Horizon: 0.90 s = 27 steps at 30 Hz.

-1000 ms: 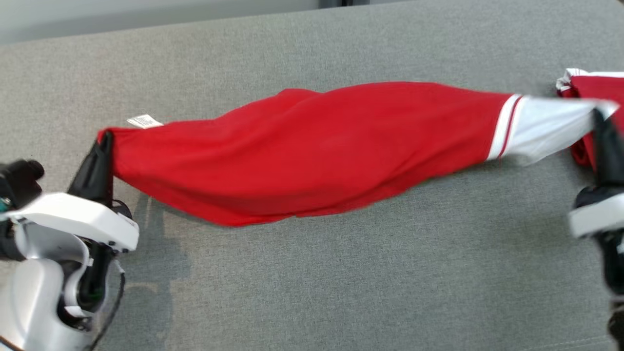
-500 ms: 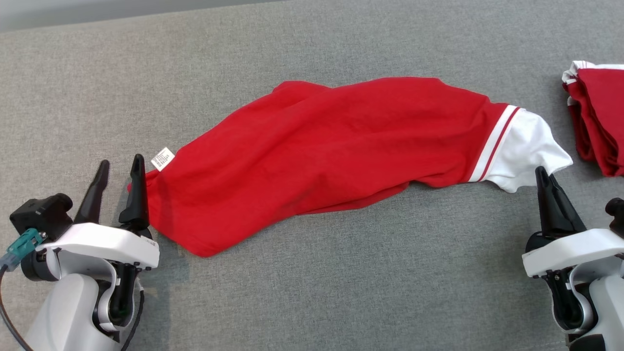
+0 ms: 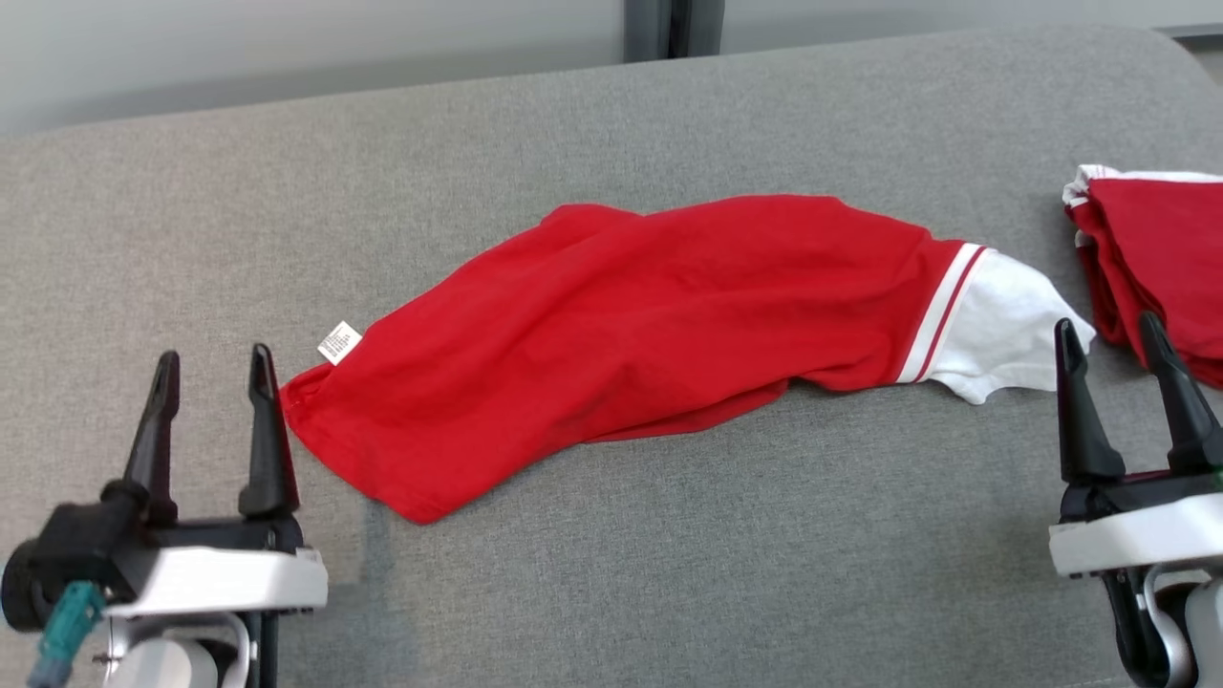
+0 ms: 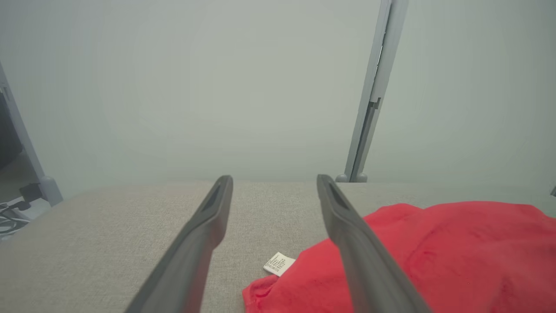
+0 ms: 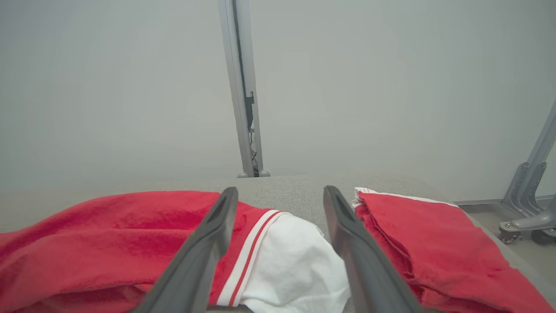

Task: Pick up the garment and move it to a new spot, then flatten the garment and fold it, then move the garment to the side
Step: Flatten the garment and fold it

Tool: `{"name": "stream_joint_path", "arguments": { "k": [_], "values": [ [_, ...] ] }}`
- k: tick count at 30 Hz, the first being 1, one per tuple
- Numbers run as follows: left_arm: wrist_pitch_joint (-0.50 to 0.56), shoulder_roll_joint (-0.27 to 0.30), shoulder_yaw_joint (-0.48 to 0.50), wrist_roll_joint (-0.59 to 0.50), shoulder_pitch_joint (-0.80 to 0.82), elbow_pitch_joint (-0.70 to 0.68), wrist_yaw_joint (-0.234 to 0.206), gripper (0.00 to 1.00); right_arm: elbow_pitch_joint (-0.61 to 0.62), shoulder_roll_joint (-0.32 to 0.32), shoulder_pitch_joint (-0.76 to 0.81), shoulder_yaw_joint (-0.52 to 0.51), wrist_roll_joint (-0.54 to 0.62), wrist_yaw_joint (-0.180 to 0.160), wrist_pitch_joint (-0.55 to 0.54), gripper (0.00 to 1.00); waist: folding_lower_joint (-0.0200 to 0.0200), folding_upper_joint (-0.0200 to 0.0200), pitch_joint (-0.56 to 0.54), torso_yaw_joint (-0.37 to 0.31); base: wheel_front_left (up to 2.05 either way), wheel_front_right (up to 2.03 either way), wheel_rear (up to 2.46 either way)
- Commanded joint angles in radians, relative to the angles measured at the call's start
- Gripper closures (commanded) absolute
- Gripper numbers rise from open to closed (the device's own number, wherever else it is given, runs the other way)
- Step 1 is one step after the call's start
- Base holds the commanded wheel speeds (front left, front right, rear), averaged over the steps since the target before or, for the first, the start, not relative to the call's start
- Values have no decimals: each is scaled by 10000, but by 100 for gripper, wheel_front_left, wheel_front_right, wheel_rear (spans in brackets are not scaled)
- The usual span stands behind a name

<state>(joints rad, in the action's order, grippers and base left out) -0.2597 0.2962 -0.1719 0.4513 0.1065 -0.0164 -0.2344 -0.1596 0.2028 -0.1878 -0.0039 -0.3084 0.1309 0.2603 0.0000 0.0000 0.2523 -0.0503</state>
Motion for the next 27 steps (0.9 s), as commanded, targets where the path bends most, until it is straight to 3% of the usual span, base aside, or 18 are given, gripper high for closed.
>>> {"name": "stream_joint_path", "arguments": {
  "k": [1,9,27],
  "values": [
    [-27,16,-10,-277,-374,-403,-176,0,348,-25,285,-19,259,-4,49,0,0,0,-260,-15,0,0,0],
    [129,-128,-546,-685,-1602,-1253,-555,0,1292,-310,1226,-34,654,-4,-514,0,0,0,-997,110,0,0,0],
    [372,-159,-856,-573,-1862,-1190,-599,0,1958,-598,1895,-267,579,-4,-999,0,0,0,-1262,254,0,0,0]
  ]
}}
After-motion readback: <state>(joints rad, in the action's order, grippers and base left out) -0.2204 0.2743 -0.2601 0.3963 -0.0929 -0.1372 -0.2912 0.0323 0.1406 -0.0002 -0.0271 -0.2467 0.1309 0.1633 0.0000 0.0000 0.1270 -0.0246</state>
